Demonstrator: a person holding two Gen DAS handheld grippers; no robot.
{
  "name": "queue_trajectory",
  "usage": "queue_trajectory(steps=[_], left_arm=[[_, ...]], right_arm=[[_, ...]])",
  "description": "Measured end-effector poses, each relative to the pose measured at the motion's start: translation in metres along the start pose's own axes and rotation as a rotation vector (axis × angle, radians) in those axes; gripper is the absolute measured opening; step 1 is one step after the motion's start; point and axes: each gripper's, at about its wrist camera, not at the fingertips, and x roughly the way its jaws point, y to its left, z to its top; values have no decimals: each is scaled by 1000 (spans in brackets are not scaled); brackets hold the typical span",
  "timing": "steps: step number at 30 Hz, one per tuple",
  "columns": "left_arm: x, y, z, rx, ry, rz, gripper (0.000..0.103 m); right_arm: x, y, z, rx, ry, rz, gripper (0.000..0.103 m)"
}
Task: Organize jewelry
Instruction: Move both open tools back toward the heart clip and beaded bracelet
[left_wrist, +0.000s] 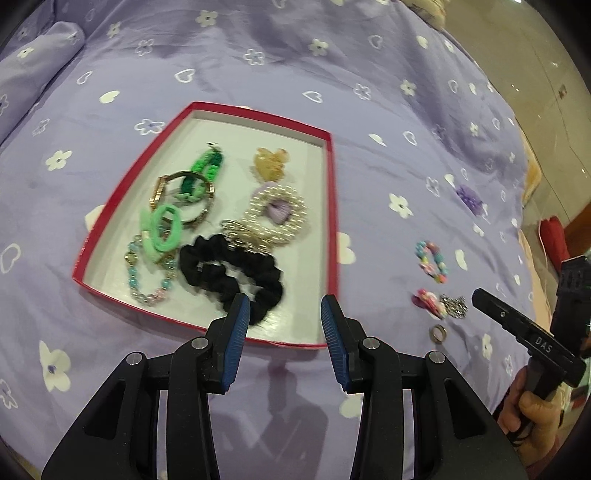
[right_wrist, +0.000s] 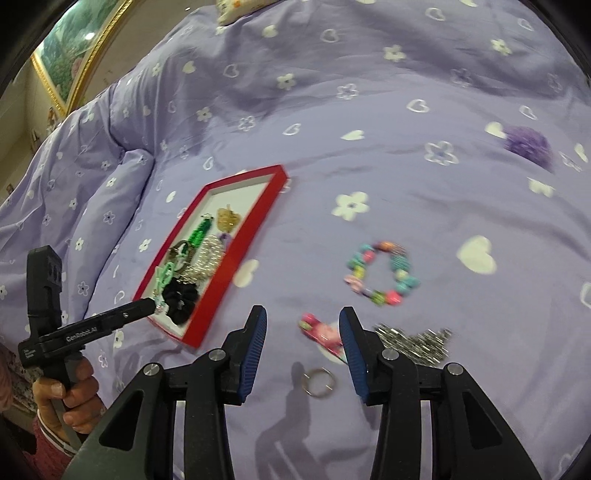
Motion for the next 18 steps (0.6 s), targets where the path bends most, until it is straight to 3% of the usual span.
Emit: queue_trajectory(steps=[18], left_arm=[[26,-69,-16,140,86,-41,43]], right_arm=[[-29,-60,-35,89,-7,-89,43]])
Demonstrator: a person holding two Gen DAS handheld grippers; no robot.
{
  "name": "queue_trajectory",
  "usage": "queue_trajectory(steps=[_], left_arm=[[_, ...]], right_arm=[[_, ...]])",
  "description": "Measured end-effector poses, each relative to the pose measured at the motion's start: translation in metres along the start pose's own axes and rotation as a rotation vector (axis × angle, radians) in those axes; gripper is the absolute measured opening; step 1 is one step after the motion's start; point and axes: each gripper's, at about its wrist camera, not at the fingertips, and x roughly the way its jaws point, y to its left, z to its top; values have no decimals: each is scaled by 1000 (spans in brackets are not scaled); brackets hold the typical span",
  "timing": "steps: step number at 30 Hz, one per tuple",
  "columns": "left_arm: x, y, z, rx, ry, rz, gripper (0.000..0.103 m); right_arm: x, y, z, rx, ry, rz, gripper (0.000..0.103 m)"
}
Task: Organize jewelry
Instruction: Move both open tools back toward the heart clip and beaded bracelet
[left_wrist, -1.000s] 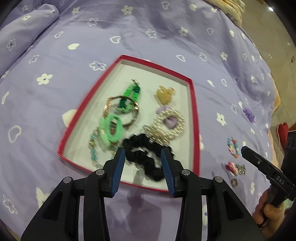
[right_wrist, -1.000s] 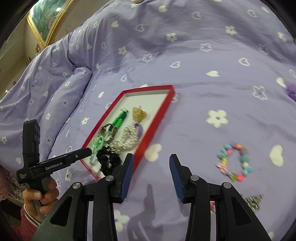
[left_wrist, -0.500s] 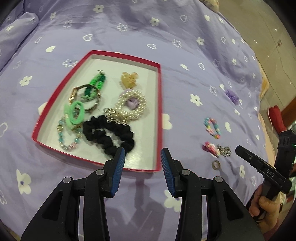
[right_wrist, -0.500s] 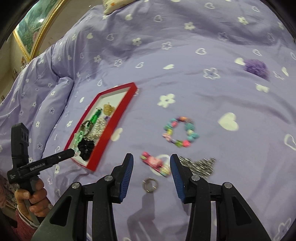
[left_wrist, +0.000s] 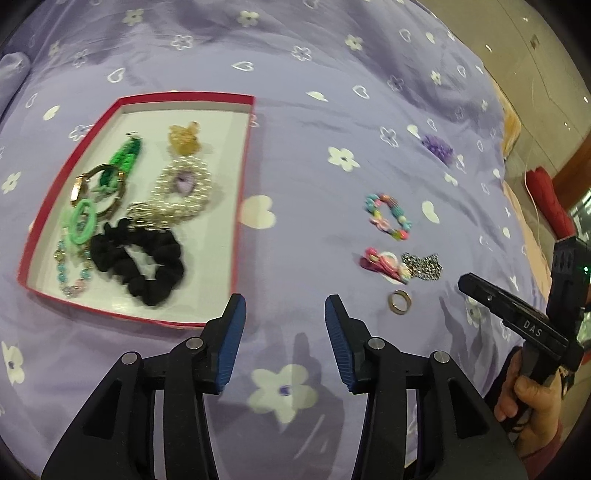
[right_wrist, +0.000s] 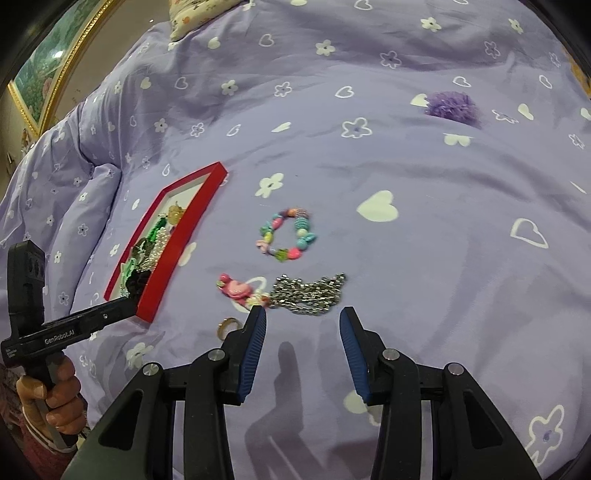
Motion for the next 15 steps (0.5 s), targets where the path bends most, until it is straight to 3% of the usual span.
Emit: queue_trajectory(steps=[15], left_arm=[[37,-47,21,80,63,-26,45]], right_arm=[[12,-10,18,-4,6,5,43]])
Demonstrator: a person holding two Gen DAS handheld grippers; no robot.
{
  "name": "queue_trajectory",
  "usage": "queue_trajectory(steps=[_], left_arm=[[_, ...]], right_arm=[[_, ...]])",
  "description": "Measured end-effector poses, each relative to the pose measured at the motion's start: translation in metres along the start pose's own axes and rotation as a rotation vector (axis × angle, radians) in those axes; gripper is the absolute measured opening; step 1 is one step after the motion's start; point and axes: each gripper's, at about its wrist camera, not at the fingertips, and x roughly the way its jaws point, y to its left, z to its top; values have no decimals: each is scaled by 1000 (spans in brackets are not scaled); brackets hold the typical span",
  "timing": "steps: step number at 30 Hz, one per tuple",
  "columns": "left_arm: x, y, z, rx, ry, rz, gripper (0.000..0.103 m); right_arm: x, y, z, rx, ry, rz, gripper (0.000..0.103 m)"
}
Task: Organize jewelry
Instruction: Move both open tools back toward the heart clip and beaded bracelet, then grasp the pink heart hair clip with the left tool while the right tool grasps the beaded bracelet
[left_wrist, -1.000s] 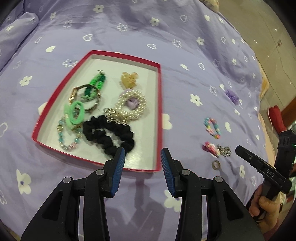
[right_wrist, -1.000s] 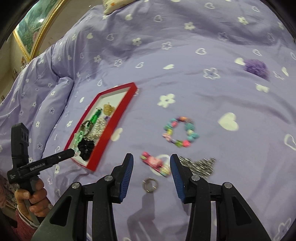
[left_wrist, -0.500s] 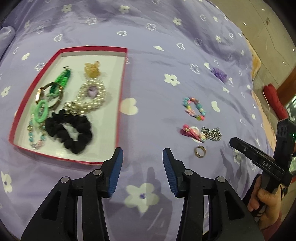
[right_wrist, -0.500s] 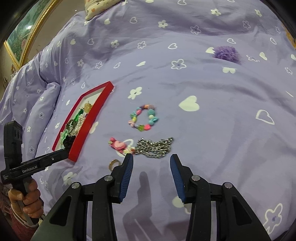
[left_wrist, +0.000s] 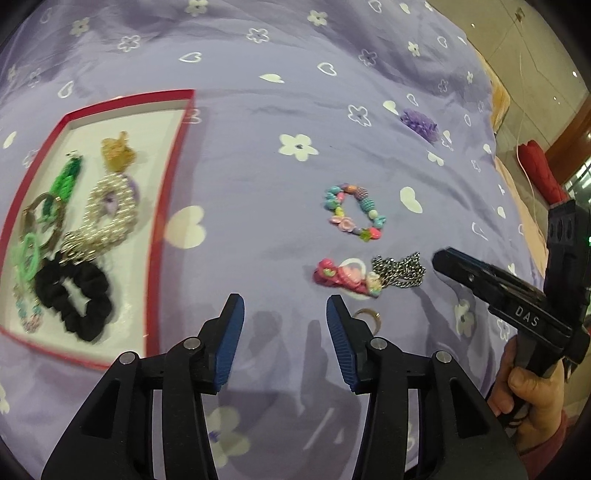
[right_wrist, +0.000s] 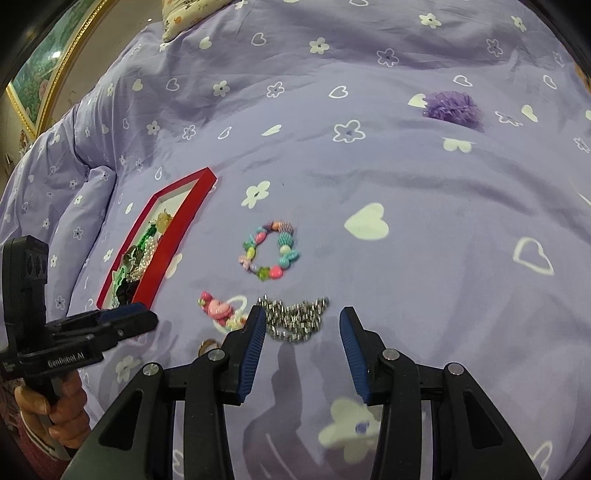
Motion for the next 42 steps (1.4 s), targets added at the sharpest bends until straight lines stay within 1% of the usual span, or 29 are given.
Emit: queue_trajectory(steps=[7,11,14,15,17,18,19,21,23,24,26,27,30,33,37,38,40,42], left_arm=[[18,-18,9,18,33,-9,48],[28,-27,11,22,53,-4,50],[36,-32,14,22,68,2,54],[40,-33,15,19,74,8,55],[47,-37,18,13,81,21,55],[49,-39,19,11,79,26,56],[51,-41,21,7,72,40,56],[55,-43,24,-5,62,57,56],[60,-46,25,6,68,85,54],[61,-49,25,21,63,107,54],[61,-56,22,55,50,127,47],[60,-57,20,67,47,123,36],[56,-57,16,82,38,132,36],[50,-56,13,70,32,151,36],[33,-53,10,18,15,115,35],[28,-54,10,0,6,130,35],[18,-57,9,3,-13,133,35],[7,-58,9,3,-35,120,35]], right_arm=[[25,0,28,-27,15,19,43],[52,4,44,-58,56,33,43],[70,12,48,-99,83,35,43],[76,15,48,-123,89,26,40],[82,20,49,-175,76,-15,17],[83,20,49,-185,76,-37,12],[81,15,49,-162,76,-12,12],[75,7,49,-137,73,-3,12],[65,-2,48,-110,62,8,12],[56,-9,47,-81,52,32,12],[45,-17,46,-56,32,50,12],[36,-22,45,-41,18,65,12],[16,-30,42,-11,-11,110,12],[3,-32,37,0,-30,150,12],[-11,-34,34,2,-50,192,12],[-14,-34,33,1,-52,200,12],[-20,-36,31,2,-57,221,12],[-24,-34,30,3,-62,238,12]])
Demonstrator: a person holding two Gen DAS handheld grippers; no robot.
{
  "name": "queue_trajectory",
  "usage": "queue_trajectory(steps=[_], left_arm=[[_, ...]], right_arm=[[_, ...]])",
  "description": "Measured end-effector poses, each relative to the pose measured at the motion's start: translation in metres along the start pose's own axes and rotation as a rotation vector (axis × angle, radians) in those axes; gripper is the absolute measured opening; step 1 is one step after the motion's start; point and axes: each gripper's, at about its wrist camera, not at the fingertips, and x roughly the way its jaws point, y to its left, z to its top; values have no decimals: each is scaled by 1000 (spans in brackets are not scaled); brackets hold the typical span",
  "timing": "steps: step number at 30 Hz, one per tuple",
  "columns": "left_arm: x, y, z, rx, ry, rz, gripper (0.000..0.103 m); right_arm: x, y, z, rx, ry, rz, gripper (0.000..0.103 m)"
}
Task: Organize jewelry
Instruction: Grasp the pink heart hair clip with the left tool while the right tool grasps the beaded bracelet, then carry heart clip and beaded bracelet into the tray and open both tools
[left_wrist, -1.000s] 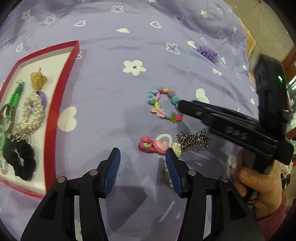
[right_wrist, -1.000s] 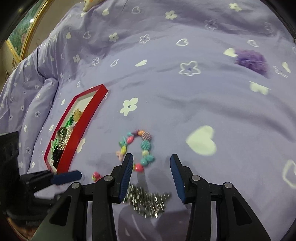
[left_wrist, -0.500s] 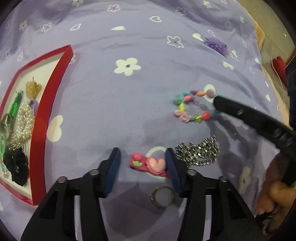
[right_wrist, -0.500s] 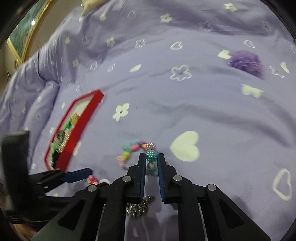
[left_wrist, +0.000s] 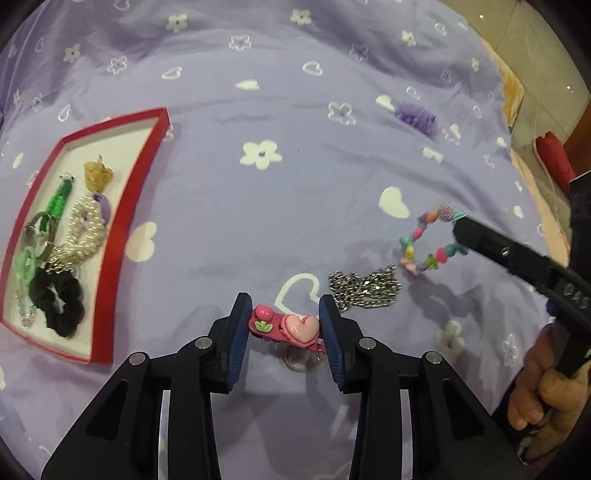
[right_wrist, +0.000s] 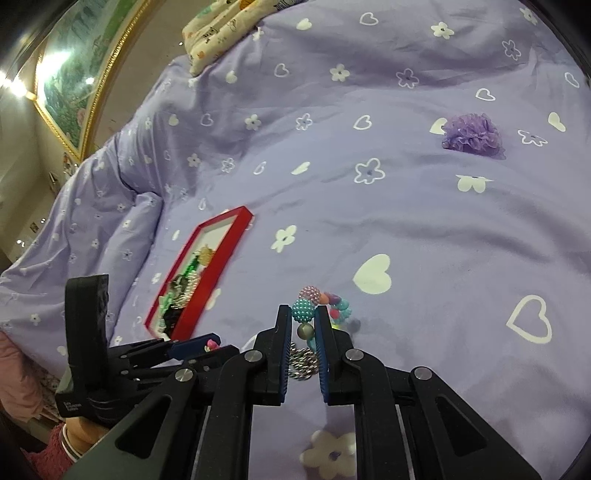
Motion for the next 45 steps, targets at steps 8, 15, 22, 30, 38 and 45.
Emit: queue_trajectory(steps=[8,15,22,30,38,45], left_arm=[[-27,21,-12,-17,-42,-28,35],[-37,55,-25,-56,-60,-43,35],[-48,98,-38,-110,-80,-41,35],[-68,149,-49,-158,-124,-17,35],[-83,188,-56,-203,-159,4,35],[-90,209,-58,-222,-181,23,35]], right_arm=[[-6,18,-12,-2,0,32,12],[-2,40,-18,-7,5,57,12],[10,67,-18,-30,10,55,12],[33,99,-21,-64,39,51,12],[49,134,-19,-117,57,78,12],[66,169,-16,-163,67,110,12]])
